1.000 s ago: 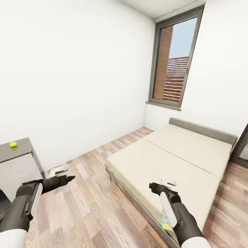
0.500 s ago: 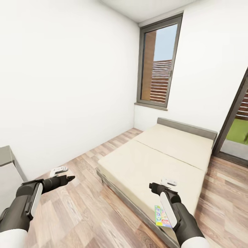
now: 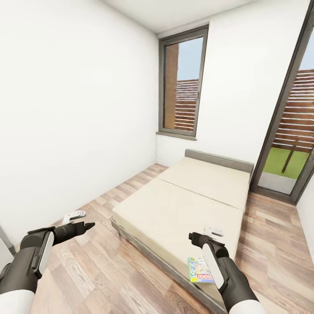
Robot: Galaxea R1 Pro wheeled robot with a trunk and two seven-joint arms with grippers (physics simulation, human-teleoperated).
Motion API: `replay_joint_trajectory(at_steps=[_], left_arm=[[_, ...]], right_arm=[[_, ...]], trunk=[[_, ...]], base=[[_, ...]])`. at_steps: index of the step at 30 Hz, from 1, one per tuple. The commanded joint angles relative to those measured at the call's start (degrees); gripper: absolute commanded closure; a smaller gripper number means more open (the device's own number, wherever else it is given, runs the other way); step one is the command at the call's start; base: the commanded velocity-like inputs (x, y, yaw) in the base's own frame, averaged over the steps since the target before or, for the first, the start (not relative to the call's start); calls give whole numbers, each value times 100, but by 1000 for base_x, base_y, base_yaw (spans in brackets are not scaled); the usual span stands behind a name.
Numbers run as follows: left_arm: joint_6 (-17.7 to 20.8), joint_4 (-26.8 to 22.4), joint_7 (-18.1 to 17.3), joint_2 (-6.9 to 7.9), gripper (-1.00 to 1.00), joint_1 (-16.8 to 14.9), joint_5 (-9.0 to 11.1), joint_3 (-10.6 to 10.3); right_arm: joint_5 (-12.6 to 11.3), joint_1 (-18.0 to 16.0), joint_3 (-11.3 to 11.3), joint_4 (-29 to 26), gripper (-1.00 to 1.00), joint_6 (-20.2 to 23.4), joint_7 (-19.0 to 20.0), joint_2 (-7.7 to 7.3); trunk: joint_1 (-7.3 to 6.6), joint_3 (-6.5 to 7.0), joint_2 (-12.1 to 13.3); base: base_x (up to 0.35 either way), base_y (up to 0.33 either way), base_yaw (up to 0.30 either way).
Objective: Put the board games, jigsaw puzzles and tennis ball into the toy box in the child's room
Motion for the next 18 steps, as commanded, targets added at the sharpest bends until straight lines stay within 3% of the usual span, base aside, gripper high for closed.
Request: replay_joint_trajectory(at_steps=[1, 7, 18], left_arm=[[25, -3, -41, 0, -100, -2, -28, 11], [25, -2, -41, 0, -100, -2, -27, 11], [25, -2, -41, 0, -100, -2, -28, 3]], right_arm=[[-58, -3, 4, -3, -100, 10, -48, 2], [-39, -3, 2, -5, -100, 1, -57, 0], [-19, -3, 49, -19, -100, -170, -85, 36]], trunk=[[3, 1, -6], [3, 29, -6], [3, 0, -6]], base=[[0, 103, -238], [0, 152, -165], [0, 44, -27]])
